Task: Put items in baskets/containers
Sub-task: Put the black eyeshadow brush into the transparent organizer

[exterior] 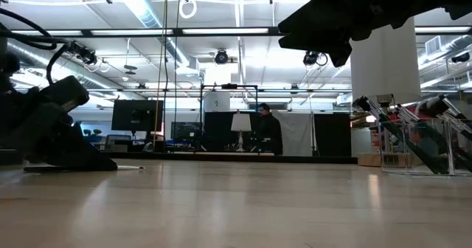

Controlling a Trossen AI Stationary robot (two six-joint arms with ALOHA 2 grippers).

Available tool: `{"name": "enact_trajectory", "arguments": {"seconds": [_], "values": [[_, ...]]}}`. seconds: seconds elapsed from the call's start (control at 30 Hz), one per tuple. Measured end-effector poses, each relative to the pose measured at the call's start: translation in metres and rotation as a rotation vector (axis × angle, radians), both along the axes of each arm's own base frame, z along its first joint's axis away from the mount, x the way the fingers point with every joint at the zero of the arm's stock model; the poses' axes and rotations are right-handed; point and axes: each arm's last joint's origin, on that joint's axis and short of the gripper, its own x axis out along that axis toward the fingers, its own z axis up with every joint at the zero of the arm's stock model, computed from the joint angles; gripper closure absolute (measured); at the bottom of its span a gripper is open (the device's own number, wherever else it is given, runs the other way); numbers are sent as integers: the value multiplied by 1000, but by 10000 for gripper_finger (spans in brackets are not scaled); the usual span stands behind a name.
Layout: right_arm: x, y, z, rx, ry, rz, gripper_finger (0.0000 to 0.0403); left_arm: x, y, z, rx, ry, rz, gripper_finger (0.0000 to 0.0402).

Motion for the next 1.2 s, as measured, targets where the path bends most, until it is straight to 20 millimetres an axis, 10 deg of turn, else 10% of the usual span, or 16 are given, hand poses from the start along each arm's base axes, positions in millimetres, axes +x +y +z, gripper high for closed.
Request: {"name": "enact_trajectory", "arguments": {"seconds": [0.6,1.2], "values": [[0,0,0,-2,1,1,262,5,-14,5,-68,-101,-100,389],[23,10,-42,-127,-33,42,251,87,-10,73,-92,-521,-446,389]]}}
